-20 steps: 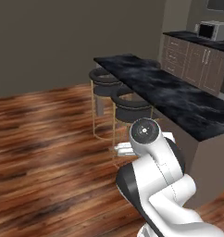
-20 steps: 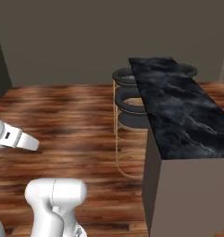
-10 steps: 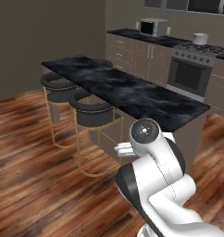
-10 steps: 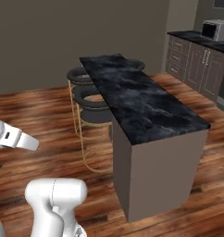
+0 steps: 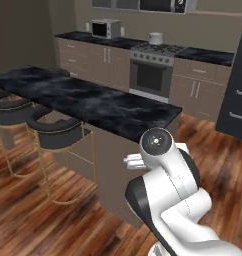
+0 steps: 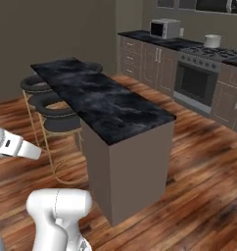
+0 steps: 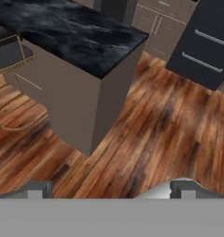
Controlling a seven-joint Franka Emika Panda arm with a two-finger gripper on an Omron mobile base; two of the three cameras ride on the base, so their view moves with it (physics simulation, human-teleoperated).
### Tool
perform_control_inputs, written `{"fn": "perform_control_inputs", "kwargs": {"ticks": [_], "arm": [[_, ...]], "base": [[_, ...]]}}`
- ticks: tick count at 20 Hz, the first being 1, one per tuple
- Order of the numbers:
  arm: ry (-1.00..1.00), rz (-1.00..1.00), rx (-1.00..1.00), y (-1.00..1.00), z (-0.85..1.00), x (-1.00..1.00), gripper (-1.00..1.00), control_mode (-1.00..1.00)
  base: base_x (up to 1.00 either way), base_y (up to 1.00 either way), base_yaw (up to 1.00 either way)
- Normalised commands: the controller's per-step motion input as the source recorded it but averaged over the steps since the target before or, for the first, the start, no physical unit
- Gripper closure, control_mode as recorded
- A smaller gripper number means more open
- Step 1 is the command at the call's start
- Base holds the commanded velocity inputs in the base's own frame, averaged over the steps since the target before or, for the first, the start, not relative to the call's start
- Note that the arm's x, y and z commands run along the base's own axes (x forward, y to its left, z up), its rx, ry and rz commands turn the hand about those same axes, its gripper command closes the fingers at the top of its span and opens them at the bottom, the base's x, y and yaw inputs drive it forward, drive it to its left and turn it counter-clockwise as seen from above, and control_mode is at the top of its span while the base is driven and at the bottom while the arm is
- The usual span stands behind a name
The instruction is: Move the pot and pan from the stove into the sink.
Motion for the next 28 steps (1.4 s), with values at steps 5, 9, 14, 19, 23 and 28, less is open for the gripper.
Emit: {"fn": "perform_control_inputs", "kwargs": {"ticks": [5,9,14,19,23,28], "arm": [[0.00,0.00,0.00,0.00,0.00,0.00,-1.00,1.00],[0.00,0.00,0.00,0.00,0.00,0.00,-1.00,1.00],[0.00,0.00,0.00,0.00,0.00,0.00,-1.00,1.00],[0.00,0.00,0.00,0.00,0.00,0.00,-1.00,1.00],[0.00,0.00,0.00,0.00,0.00,0.00,-1.00,1.00],[0.00,0.00,0.00,0.00,0.00,0.00,-1.00,1.00]], "base": [[0.00,-0.05,-0.45],[0.00,-0.06,-0.44],[0.00,-0.06,-0.44],[0.00,-0.05,-0.44],[0.00,-0.05,-0.45],[0.00,-0.06,-0.45]]}}
